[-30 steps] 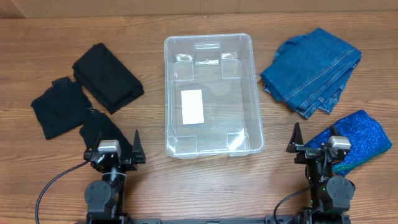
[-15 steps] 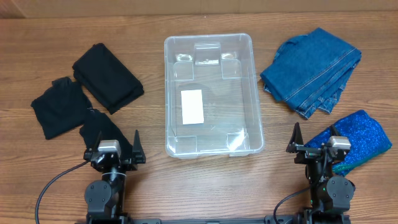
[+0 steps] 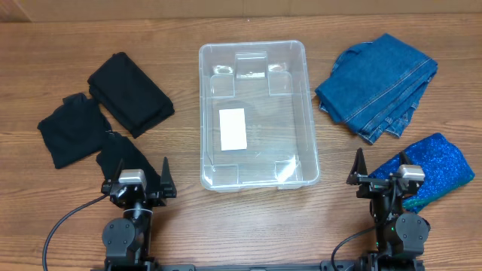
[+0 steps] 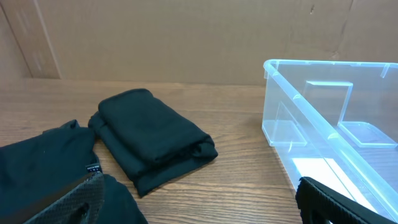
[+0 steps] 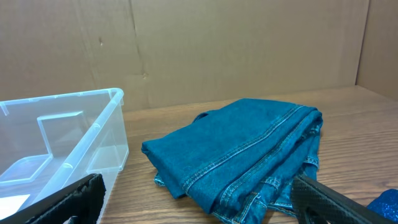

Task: Pack container

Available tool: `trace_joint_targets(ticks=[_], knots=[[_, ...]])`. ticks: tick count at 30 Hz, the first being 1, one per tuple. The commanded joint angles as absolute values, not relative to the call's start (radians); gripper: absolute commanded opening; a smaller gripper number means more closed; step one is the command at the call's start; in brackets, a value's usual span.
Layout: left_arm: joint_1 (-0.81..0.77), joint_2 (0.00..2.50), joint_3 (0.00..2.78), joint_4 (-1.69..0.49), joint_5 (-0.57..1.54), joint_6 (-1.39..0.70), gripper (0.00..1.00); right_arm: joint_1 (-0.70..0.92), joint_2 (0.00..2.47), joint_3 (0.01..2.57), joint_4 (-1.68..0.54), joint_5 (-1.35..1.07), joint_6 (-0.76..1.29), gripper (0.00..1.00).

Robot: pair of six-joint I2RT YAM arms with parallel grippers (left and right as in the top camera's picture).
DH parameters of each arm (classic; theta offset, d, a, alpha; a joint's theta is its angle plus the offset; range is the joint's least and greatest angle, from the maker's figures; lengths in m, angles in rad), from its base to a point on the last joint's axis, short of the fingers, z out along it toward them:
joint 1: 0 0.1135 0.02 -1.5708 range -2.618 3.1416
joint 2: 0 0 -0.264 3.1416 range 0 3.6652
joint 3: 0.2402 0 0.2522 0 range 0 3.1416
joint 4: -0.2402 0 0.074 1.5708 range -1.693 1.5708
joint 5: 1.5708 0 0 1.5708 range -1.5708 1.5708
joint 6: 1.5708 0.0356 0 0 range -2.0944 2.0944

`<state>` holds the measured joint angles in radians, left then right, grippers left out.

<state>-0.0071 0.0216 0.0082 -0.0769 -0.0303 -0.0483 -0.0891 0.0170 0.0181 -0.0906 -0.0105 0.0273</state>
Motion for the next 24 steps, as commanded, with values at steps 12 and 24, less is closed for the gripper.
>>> trace_joint_targets(ticks=[12,24], knots=[[-0.013,0.058,0.160,-0.110,0.041,-0.060,1.00,-0.085,0.223,0.233,-0.239,0.094,0.128,1.00],[-0.013,0.801,0.754,-0.393,-0.054,-0.018,1.00,-0.115,0.932,0.942,-0.632,0.102,0.180,1.00]])
